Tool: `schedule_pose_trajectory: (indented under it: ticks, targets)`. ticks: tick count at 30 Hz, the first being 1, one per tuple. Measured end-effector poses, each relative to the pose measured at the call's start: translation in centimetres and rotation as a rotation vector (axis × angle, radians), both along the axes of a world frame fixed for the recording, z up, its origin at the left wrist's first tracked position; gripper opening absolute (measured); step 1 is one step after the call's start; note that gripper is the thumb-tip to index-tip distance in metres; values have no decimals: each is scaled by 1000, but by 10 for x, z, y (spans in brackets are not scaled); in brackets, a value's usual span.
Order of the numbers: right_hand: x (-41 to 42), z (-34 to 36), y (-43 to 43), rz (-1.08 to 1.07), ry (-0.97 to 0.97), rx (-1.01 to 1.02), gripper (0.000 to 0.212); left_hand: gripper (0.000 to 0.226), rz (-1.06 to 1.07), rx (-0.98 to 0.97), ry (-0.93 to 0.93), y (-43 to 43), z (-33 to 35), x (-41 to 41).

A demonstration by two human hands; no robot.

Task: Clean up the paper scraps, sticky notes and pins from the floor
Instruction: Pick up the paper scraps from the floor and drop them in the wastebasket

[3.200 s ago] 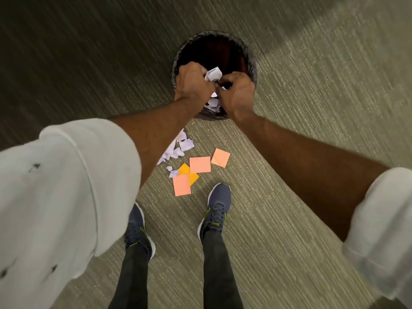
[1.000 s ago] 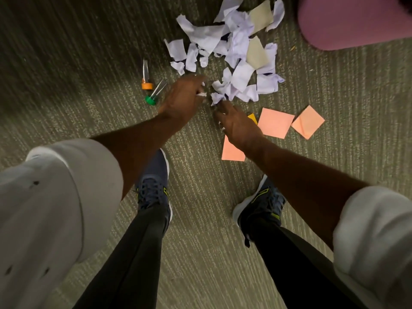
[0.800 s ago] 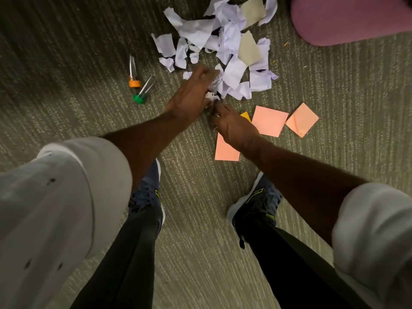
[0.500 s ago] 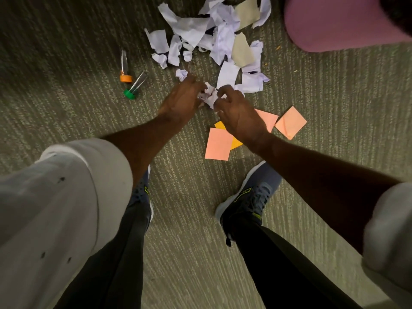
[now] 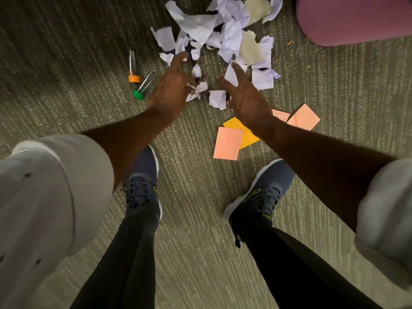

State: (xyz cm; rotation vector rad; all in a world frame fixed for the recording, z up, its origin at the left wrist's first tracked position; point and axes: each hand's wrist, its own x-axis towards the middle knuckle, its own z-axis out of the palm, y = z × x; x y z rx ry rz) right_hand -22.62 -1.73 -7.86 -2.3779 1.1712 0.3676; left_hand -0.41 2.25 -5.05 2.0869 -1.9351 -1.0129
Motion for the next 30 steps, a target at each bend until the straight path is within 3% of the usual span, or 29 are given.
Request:
schedule_pose_trajectory:
  ticks: [3,6,11,20,30]
  targets:
    - [0,-2,-7,-56,-52,9,49,35,-37,5,-13,0,-6,0]
    - [1,6,-13,-131,-84,5,25,33,-92,-41,-19,-1,-6,-3]
    - [-2,23,-16,-166,-160,-3,18,23,-63,11,-18,-4,3,-8]
    - [0,84,-13,-265,-299,66,22,24,149,34,90,-1,54,-14]
    - [3,220,-28,-335,-309,39,20,21,76,-56,141,-34,177,-30]
